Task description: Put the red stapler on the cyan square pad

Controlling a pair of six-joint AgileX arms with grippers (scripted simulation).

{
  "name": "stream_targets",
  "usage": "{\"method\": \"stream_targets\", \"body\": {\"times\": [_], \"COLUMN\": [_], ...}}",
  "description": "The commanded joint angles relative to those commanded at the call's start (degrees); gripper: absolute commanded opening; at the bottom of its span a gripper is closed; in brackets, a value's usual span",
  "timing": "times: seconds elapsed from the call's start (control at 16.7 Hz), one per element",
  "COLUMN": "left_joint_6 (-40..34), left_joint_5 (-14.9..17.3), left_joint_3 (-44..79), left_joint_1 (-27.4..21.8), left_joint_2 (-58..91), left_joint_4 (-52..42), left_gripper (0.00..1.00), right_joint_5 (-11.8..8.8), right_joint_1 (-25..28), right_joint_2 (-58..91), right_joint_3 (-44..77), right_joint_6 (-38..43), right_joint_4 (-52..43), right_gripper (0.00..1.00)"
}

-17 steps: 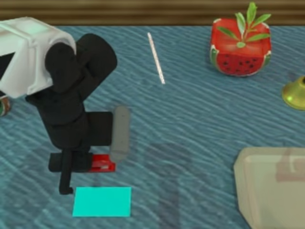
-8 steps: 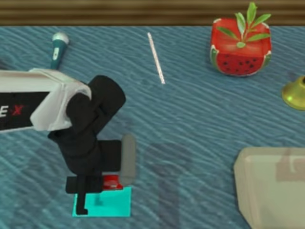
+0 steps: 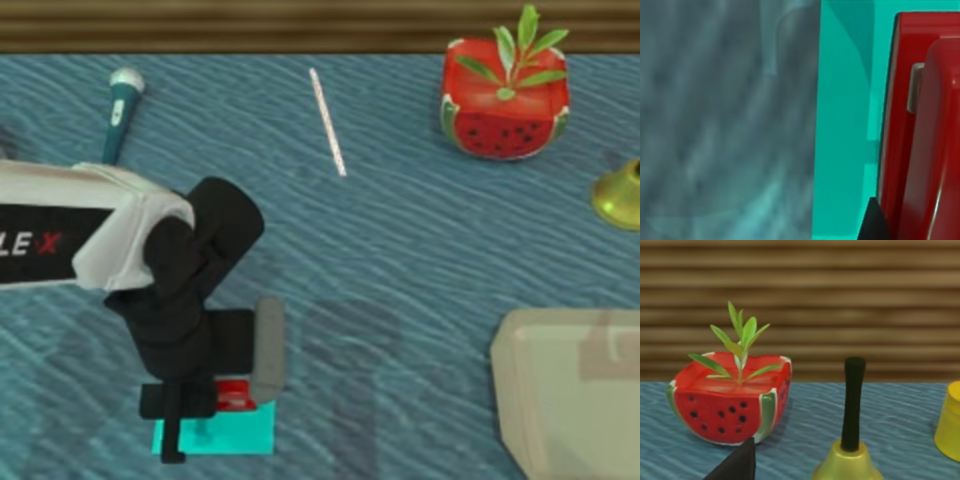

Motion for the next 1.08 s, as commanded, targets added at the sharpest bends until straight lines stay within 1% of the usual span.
{"method": "stream_targets", "body": {"times": [0.72, 0.78, 1.08], "left_joint_6": [0.0, 0.0, 0.0], "left_joint_5": [0.0, 0.0, 0.0], "left_joint_3": [0.0, 0.0, 0.0], "left_joint_1": [0.0, 0.0, 0.0], "left_joint_2": [0.0, 0.0, 0.0], "left_joint_4": [0.0, 0.0, 0.0], "left_gripper": [0.98, 1.00, 1.00], "right_joint_5": [0.0, 0.0, 0.0], "right_joint_1": [0.0, 0.0, 0.0], "right_joint_2": [0.0, 0.0, 0.0], "right_joint_3": [0.0, 0.0, 0.0], "right_joint_6": [0.0, 0.0, 0.0], "right_joint_4": [0.0, 0.0, 0.0], "right_gripper": [1.00, 1.00, 1.00]}}
